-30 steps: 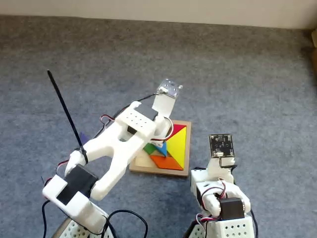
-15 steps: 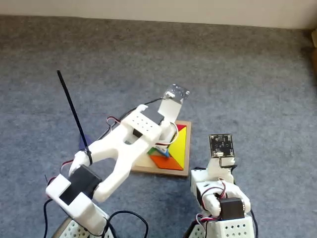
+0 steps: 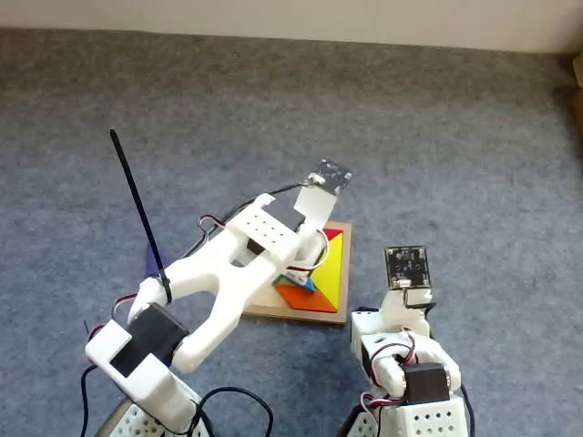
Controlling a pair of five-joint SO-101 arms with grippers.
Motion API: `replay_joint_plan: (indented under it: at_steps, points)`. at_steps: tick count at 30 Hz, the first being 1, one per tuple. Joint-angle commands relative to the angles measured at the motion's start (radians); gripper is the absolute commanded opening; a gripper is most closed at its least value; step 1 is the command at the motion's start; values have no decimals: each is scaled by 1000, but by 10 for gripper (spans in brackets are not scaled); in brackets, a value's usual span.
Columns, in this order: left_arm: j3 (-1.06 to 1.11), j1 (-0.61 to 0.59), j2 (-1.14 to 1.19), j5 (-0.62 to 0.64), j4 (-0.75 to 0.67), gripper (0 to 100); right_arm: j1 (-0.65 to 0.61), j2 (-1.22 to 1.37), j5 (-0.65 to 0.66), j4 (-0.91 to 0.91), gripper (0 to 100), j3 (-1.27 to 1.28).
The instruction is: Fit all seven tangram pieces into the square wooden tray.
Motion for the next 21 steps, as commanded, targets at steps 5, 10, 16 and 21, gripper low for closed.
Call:
replay_joint_plan:
  at_steps: [5, 10, 16, 21]
  points:
    - [50, 16, -90, -9, 14, 24, 8, -16, -5, 7, 15, 150]
    - [130, 10, -186, -9, -6, 24, 8, -16, -5, 7, 15, 150]
    - [183, 8, -263, -9, -43, 24, 8, -16, -5, 7, 15, 150]
    - [185, 16, -278, -6, -126, 24, 8, -16, -5, 7, 15, 150]
